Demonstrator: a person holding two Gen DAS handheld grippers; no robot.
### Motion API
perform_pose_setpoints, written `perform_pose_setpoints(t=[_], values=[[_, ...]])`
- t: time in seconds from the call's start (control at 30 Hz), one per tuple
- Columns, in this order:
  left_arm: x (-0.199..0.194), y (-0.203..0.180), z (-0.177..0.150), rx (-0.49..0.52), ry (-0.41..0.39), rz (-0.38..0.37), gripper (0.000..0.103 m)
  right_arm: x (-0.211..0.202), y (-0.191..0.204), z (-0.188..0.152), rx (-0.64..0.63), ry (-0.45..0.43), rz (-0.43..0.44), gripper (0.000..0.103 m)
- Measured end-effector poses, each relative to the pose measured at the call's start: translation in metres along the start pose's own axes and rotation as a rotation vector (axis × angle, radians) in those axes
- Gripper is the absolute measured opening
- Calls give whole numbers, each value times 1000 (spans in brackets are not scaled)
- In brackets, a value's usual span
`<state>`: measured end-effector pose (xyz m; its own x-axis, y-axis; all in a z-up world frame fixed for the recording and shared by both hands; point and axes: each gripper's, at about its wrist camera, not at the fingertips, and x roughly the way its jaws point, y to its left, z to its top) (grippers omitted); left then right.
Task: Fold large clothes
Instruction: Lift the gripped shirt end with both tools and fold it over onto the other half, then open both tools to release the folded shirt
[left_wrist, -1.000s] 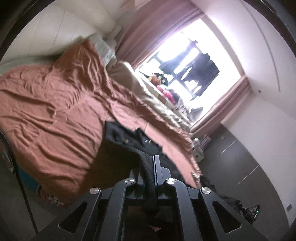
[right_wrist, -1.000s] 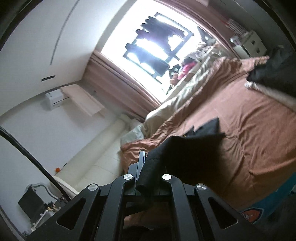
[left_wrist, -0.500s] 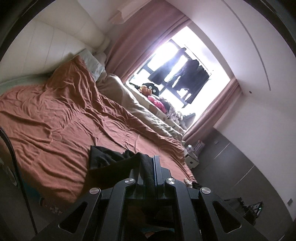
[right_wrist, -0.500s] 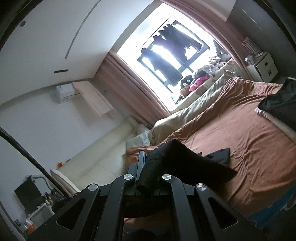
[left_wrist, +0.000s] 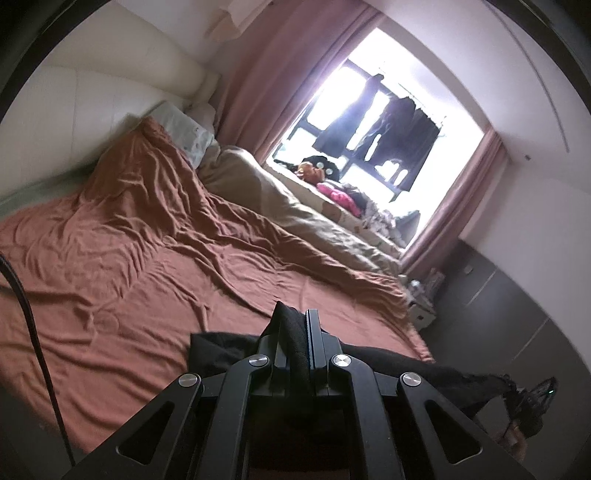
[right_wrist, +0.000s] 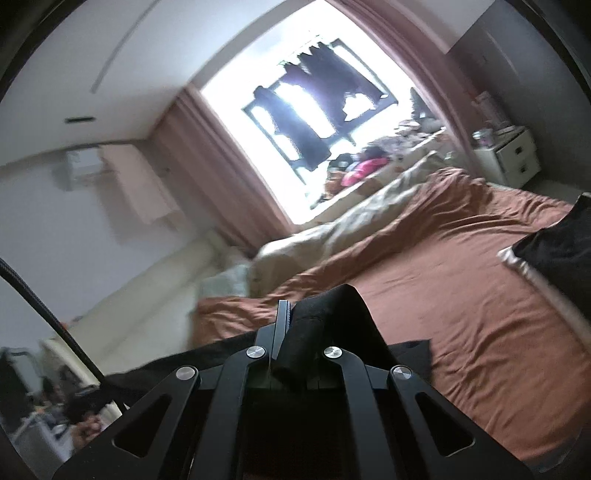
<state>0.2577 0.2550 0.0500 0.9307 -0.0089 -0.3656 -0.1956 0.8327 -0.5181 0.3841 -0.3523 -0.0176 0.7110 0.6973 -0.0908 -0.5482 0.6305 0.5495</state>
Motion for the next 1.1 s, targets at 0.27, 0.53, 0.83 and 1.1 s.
perform_pose_setpoints(t=[0.27, 0.53, 0.83, 1.1], values=[[102, 12, 16, 41, 63, 67, 6, 78, 7, 18, -22, 39, -93, 1], [197, 52, -6, 17, 183, 132, 6, 155, -10, 15, 40, 160, -216, 1], [275, 100, -54, -12, 327, 258, 11, 231, -27, -11, 135, 342, -361, 2], [266, 108, -38, -14, 248, 345, 84, 244, 2, 17, 113, 328, -354, 78]])
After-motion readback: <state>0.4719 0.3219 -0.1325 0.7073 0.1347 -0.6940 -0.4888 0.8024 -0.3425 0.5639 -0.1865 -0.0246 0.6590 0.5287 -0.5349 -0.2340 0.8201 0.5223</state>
